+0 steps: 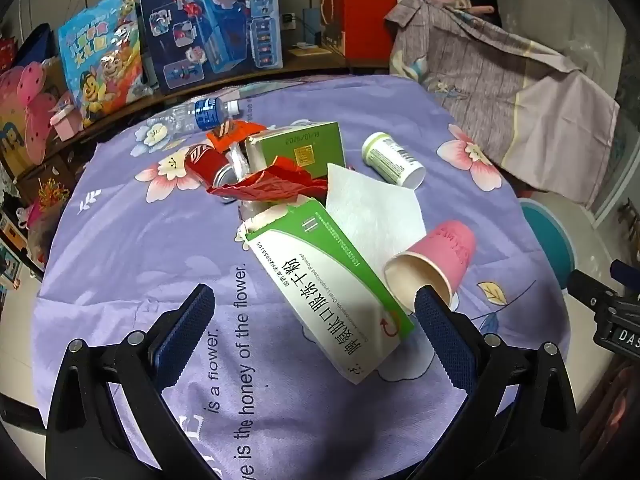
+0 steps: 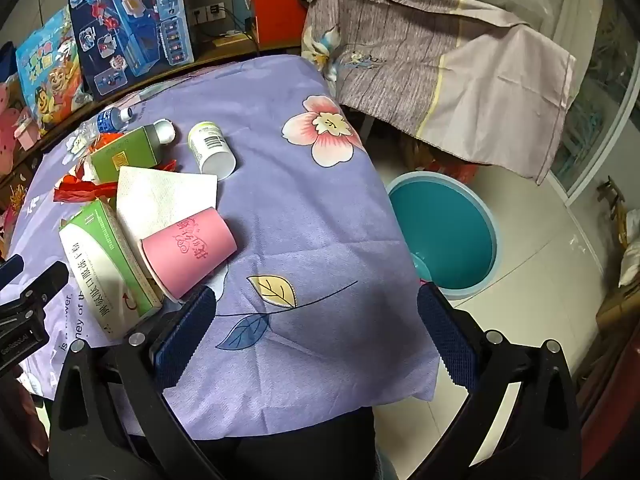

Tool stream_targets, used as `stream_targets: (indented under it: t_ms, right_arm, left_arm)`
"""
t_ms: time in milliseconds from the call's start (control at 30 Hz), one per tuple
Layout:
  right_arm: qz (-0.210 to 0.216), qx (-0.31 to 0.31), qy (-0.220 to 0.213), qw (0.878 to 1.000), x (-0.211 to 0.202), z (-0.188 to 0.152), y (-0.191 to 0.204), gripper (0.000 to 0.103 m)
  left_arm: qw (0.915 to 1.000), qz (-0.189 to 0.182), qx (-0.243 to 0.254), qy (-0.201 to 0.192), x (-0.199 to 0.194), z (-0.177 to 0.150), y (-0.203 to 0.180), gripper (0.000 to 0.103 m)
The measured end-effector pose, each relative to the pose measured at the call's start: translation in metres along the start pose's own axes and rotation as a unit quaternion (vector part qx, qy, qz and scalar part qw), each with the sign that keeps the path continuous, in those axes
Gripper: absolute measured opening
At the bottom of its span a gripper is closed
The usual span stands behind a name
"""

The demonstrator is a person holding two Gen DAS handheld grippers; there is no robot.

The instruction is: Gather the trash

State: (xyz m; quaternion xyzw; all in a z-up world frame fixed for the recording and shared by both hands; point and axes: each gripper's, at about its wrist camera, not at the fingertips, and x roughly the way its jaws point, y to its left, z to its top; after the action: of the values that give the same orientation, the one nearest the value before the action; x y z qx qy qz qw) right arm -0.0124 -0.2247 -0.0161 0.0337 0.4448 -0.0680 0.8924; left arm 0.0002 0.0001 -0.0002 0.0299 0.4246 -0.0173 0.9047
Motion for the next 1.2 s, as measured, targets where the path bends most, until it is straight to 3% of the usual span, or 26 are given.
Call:
stream_targets:
  t_ms: [267,667,1200]
  right_arm:
    - [0.001,0.006,0.001,1.0,-0.001,-0.001,-0.005,0.097]
    - [0.005,0.007,0.013,1.0,0.004,-0.005,-0.003,0.097]
    - [0.004,0.011,0.021,1.0,0.011,-0.007,-0.004,0.097]
  left_arm:
    - [0.9999,0.005,-0.005,0.012,-0.007,0.007,0.001,0.1]
    - [0.9981,0.0,-0.051,0.035,0.013,-0.011,0.029,0.1]
    - [0.9983,0.001,-0.041,0.04,0.014,-0.013,0.022,0.1]
